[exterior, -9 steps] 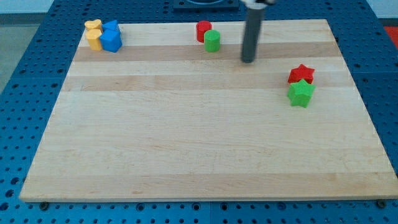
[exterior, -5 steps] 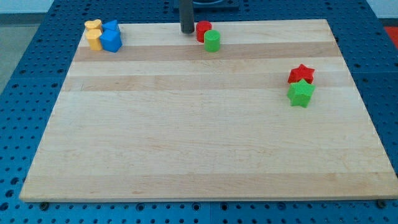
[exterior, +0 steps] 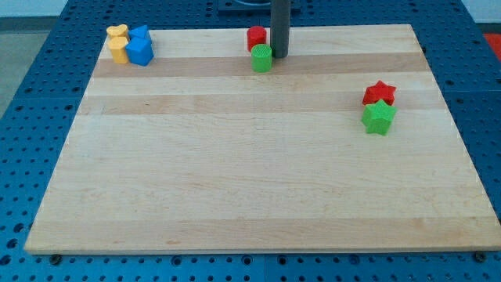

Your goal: Separate the red circlegreen circle from each other

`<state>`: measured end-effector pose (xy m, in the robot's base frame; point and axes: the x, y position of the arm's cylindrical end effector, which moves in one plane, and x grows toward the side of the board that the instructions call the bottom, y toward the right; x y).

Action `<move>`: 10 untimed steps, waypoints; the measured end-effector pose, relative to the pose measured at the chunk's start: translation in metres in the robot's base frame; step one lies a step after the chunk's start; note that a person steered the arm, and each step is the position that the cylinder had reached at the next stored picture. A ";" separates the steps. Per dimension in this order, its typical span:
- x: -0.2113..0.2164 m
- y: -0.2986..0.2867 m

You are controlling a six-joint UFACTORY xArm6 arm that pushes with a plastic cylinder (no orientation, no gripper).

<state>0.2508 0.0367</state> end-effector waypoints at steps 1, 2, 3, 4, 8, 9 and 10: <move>-0.056 -0.003; -0.057 -0.038; -0.019 -0.079; 0.041 -0.067; -0.023 -0.067; -0.014 -0.037; 0.037 -0.030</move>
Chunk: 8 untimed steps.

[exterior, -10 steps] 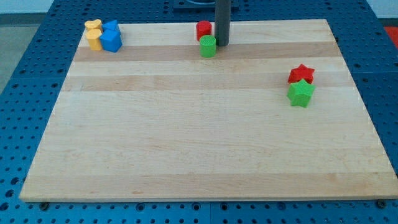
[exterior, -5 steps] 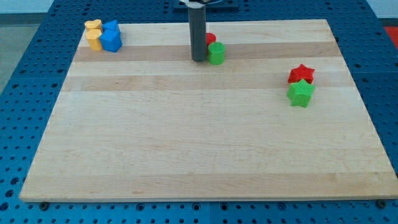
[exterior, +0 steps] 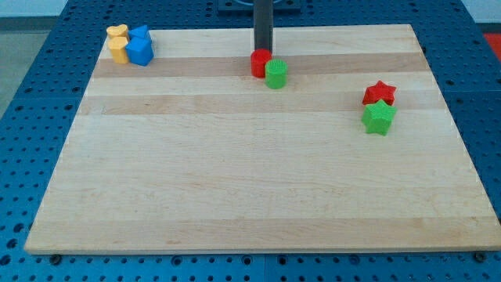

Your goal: Separate the red circlegreen circle from each other

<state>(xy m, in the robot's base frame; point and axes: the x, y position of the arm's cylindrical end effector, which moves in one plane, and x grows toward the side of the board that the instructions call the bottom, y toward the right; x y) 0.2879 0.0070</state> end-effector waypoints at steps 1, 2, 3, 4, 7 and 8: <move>0.061 0.001; 0.086 0.003; 0.080 0.004; 0.079 0.037; 0.045 0.045; 0.068 0.061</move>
<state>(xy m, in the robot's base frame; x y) 0.3561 0.0682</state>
